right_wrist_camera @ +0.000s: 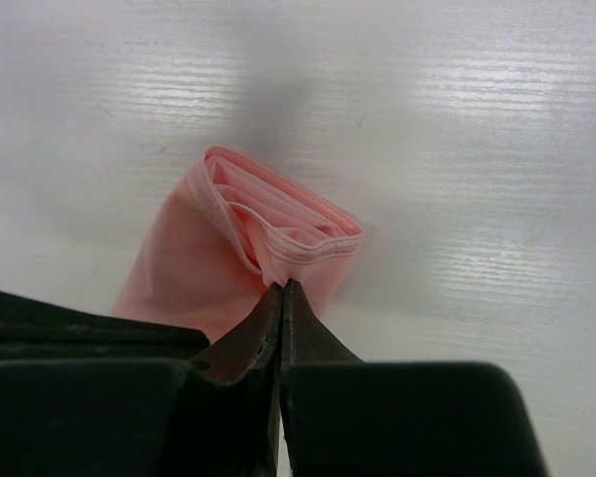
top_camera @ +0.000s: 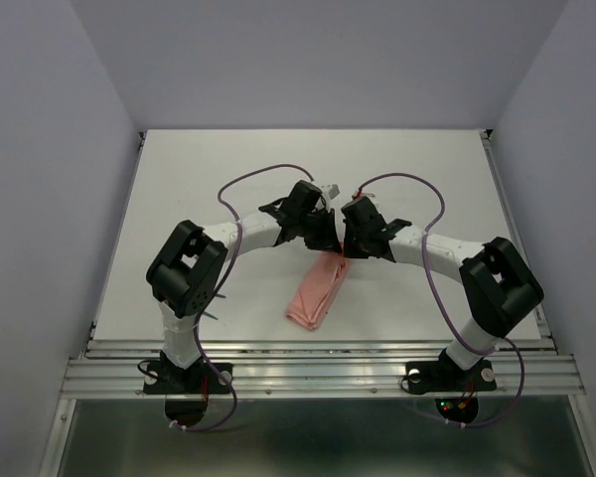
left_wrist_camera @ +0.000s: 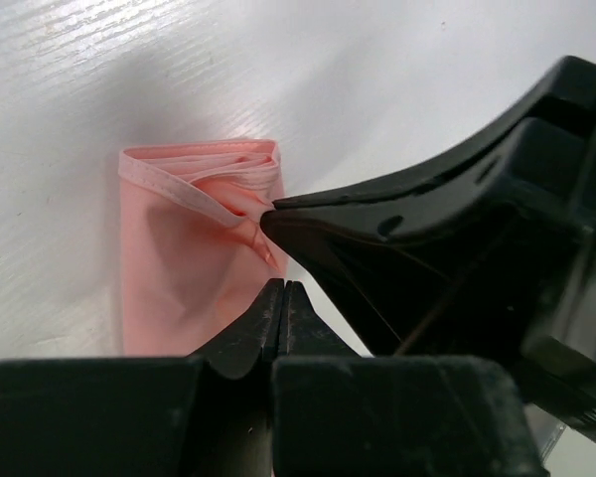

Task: Fold the napkin into a case and place the utensils inside
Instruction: Fold the 2/3-rectangle-folded napkin at the center of the board.

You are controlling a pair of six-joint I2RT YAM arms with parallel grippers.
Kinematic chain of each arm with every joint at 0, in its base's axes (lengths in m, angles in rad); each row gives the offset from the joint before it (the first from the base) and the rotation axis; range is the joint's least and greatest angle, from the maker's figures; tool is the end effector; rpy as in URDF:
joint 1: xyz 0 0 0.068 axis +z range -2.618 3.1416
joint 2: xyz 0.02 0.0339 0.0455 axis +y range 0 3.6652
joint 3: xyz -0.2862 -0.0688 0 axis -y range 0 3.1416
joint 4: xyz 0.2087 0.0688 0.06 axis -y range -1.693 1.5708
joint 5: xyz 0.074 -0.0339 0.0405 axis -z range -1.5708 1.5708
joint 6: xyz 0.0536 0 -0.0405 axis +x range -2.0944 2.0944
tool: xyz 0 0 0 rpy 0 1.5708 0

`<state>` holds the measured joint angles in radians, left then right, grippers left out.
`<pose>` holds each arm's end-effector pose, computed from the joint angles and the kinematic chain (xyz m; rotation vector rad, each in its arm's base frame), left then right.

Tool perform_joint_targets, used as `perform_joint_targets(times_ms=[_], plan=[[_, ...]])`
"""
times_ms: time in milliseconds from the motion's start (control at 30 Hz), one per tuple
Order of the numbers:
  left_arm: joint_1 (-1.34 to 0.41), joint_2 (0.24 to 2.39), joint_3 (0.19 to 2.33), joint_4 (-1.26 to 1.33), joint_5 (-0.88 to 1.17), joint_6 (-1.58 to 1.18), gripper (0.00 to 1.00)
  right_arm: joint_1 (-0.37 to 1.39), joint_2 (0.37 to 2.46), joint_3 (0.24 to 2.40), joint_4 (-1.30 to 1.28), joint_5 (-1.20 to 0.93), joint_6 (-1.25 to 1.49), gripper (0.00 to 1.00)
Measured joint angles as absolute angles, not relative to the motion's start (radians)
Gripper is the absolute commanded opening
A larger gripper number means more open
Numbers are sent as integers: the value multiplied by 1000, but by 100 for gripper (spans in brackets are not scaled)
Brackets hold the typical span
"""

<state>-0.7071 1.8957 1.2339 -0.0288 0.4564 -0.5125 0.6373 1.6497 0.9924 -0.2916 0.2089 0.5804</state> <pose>0.2941 -0.2824 0.2260 0.5013 2.3961 -1.1196 0.2623 0.1803 0.2160 0.0131 2.5068 0.2451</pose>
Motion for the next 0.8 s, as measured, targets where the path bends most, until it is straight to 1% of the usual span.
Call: perform_joint_targets(times_ms=[267,800], plan=[[-707,1866,1219,-62,447,-500,0,637,1650,992,-292,208,580,1],[-707,1956,1219,-72,498,-491,0,637,1650,992,-292,201,581,1]])
